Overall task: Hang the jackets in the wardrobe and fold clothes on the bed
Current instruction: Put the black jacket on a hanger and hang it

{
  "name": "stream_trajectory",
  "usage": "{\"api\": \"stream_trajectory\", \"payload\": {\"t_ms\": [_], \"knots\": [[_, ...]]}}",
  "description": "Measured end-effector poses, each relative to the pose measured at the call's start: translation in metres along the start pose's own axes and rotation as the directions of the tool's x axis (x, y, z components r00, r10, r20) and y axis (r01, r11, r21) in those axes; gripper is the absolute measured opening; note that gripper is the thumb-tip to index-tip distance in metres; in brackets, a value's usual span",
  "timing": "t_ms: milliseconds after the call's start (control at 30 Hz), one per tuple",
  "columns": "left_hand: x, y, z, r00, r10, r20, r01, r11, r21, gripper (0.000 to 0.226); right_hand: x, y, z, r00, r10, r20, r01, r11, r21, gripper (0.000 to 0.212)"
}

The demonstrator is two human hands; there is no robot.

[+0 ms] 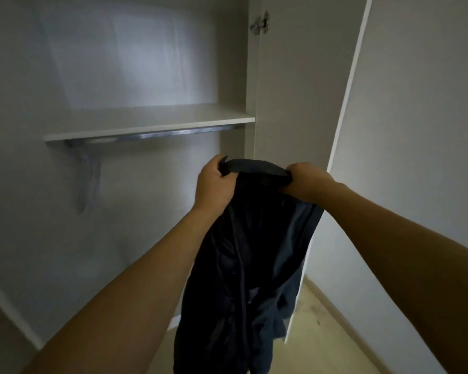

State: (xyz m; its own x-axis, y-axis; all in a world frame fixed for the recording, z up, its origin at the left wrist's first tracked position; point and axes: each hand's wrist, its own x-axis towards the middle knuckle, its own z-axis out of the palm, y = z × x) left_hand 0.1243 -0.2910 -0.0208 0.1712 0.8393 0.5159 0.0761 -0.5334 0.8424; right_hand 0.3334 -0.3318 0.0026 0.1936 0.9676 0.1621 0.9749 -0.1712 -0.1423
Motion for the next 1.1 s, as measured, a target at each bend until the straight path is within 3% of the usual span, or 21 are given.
{"api": "stream_trajectory", "payload": {"t_ms": [100,200,300,367,467,567,633,667,733,833,900,1000,1100], "knots": [[0.036,-0.031,-0.015,0.990,0.126,0.062,-0.140,0.917,0.375,0.024,0.049,0.002,-0.001,0.999,-0.016,-0.045,0.010,0.991,-0.136,0.034],[0.078,-0.060,-0.034,0.959,0.128,0.254,-0.282,0.562,0.777,0.025,0.097,-0.001,-0.001,0.998,-0.019,-0.059,0.003,0.964,-0.267,0.039],[0.114,-0.090,-0.052,0.975,0.005,0.220,-0.209,0.334,0.919,0.019,0.150,-0.019,0.000,0.993,-0.066,-0.102,0.042,0.974,-0.223,0.038],[0.131,-0.112,-0.063,0.988,-0.061,0.139,-0.118,0.275,0.954,0.012,0.183,-0.036,0.001,0.986,-0.120,-0.116,0.100,0.982,-0.159,0.033],[0.153,-0.141,-0.079,0.996,-0.088,-0.020,0.055,0.412,0.910,0.016,0.225,-0.054,0.005,0.959,-0.238,-0.153,0.212,0.963,-0.165,0.027],[0.177,-0.158,-0.097,0.988,-0.125,-0.089,0.151,0.687,0.711,0.035,0.261,-0.056,0.020,0.914,-0.308,-0.265,0.244,0.937,-0.250,0.019],[0.197,-0.161,-0.107,0.986,-0.167,-0.029,0.154,0.806,0.572,0.039,0.287,-0.054,0.036,0.899,-0.293,-0.324,0.264,0.956,-0.131,0.013],[0.207,-0.162,-0.110,0.985,-0.170,-0.011,0.149,0.829,0.539,0.041,0.299,-0.056,0.045,0.913,-0.226,-0.340,0.251,0.968,0.030,0.008],[0.229,-0.168,-0.116,0.990,-0.141,-0.010,0.127,0.858,0.497,0.045,0.321,-0.064,0.060,0.952,-0.003,-0.307,0.141,0.892,0.429,0.007],[0.260,-0.180,-0.125,0.986,-0.163,0.022,0.132,0.863,0.488,0.037,0.346,-0.079,0.077,0.964,0.214,-0.160,-0.004,0.609,0.793,0.012],[0.277,-0.191,-0.135,0.934,-0.321,0.158,0.214,0.855,0.473,0.024,0.358,-0.086,0.080,0.968,0.245,-0.047,-0.066,0.433,0.899,0.014],[0.296,-0.215,-0.149,0.794,-0.516,0.321,0.311,0.799,0.515,0.032,0.376,-0.090,0.083,0.979,0.194,0.068,-0.119,0.268,0.956,0.013],[0.306,-0.245,-0.149,0.807,-0.511,0.297,0.272,0.767,0.581,0.023,0.390,-0.098,0.091,0.979,0.104,0.177,-0.193,0.176,0.965,0.013]]}}
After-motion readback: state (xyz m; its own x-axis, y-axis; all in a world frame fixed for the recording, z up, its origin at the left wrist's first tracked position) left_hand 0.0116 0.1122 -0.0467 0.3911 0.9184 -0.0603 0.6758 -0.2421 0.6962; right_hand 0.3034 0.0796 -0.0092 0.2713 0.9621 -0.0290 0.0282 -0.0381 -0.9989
